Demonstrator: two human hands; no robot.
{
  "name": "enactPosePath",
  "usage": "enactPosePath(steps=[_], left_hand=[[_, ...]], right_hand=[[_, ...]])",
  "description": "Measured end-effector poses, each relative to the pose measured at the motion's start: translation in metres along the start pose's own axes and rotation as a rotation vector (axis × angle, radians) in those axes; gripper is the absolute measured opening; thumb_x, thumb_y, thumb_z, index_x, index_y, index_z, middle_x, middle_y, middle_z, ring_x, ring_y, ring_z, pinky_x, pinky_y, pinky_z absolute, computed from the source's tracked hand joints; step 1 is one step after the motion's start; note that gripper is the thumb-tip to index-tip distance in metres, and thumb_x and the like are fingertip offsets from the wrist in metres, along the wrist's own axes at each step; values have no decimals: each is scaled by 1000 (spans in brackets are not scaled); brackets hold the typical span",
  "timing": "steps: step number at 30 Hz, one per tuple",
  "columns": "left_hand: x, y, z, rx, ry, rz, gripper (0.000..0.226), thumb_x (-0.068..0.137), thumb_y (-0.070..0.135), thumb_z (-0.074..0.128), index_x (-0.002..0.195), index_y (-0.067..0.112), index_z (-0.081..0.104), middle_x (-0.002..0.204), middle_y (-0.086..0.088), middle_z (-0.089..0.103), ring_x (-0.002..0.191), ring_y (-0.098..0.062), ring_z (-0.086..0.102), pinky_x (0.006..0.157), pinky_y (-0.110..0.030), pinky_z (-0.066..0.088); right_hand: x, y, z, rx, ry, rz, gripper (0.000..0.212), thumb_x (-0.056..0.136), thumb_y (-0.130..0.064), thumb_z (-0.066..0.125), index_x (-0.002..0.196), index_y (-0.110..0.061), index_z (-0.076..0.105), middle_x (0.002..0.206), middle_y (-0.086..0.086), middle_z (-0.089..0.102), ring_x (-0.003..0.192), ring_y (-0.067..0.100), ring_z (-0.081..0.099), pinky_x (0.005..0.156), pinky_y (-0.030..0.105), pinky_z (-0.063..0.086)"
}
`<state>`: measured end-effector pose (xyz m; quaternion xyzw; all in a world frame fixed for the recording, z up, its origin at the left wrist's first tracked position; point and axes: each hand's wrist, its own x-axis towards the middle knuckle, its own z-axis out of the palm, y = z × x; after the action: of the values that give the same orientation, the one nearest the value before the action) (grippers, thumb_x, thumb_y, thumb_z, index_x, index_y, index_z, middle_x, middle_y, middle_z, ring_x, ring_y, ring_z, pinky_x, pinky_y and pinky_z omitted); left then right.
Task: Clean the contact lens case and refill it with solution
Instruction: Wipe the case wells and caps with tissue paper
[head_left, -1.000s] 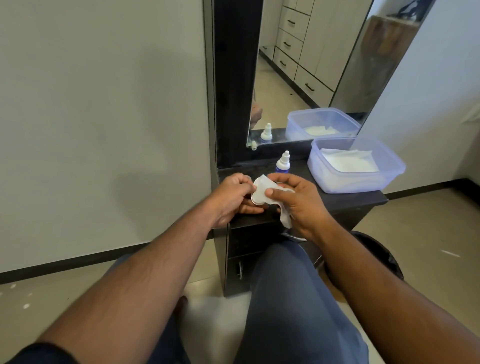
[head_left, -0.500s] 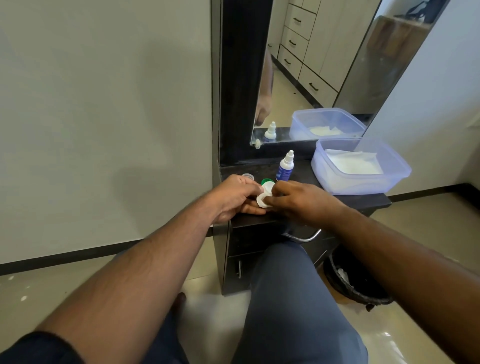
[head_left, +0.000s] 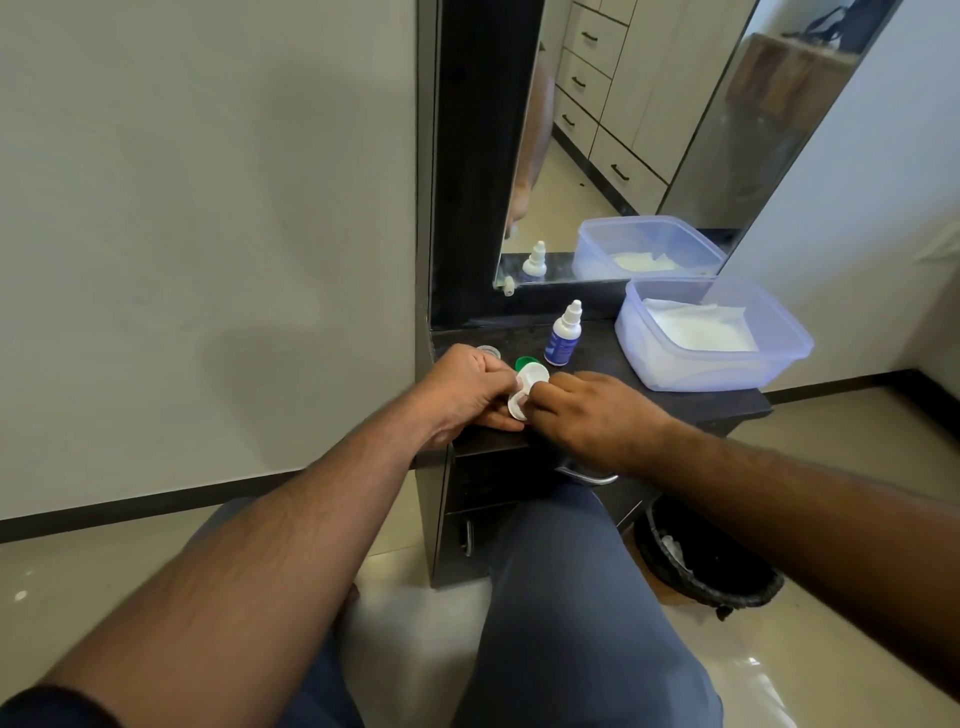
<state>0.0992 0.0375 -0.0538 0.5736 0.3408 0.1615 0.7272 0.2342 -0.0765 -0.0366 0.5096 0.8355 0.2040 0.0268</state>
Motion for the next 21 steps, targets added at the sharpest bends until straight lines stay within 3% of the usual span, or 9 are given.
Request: enactPosePath(steps=[2, 5, 8, 10, 12, 14, 17, 21], left_hand=[[1, -1, 1, 7, 24, 13, 9, 87, -4, 59, 83, -8, 67, 75, -18, 64, 59, -20, 67, 59, -33, 61], [1, -1, 2, 17, 54, 17, 12, 87, -5, 59, 78, -5, 67, 76, -17, 64, 58, -22, 67, 58, -33, 61], [-1, -1, 2, 22, 72, 15, 9, 87, -4, 59, 82, -6, 67, 71, -17, 62, 55, -23, 66, 56, -32, 61], [-3, 0, 2, 31, 64, 3, 9, 87, -3, 59, 89, -9, 66, 70, -18, 63, 54, -22, 66, 55, -31, 60], [-4, 1, 2, 42, 50, -1, 13, 87, -3, 59, 95, -13, 64, 75, -20, 61, 58, -22, 66, 56, -31, 60], [-5, 3, 2, 48, 49, 10, 18, 87, -5, 59, 98, -19, 61, 85, -20, 56, 62, -22, 63, 55, -31, 60], [-6, 3, 3, 59, 38, 22, 18, 86, -5, 59, 97, -21, 60, 91, -20, 55, 62, -22, 63, 55, -32, 60], [-3, 1, 3, 72, 57, 28, 16, 85, -5, 61, 93, -18, 63, 96, -24, 59, 63, -21, 67, 54, -30, 59]], right_hand=[[1, -15, 3, 117, 2, 176, 23, 67, -11, 79, 87, -8, 68, 80, 9, 61, 63, 25, 57, 51, 29, 45], [6, -28, 4, 357, -30, 464, 21, 84, -13, 64, 104, -7, 69, 95, 11, 62, 83, 24, 58, 69, 29, 43], [9, -38, 8, 644, 134, 685, 22, 92, -12, 57, 110, -9, 70, 96, 6, 60, 87, 12, 51, 79, 25, 44], [7, -43, 10, 718, 184, 735, 23, 92, -12, 58, 111, -9, 69, 93, 3, 56, 86, 12, 51, 77, 27, 46], [1, -44, 11, 566, 128, 643, 25, 90, -13, 59, 114, -10, 67, 94, 5, 57, 83, 18, 55, 70, 31, 46], [-6, -39, 11, 243, 53, 483, 34, 81, -15, 68, 114, -10, 65, 92, 9, 60, 74, 25, 58, 61, 34, 45], [-12, -34, 6, -56, 21, 371, 43, 72, -22, 77, 111, -9, 67, 85, 9, 62, 64, 23, 55, 52, 32, 38], [4, -47, -6, -33, -118, 420, 27, 84, -28, 63, 105, -12, 66, 90, 7, 62, 73, 20, 54, 61, 31, 31]])
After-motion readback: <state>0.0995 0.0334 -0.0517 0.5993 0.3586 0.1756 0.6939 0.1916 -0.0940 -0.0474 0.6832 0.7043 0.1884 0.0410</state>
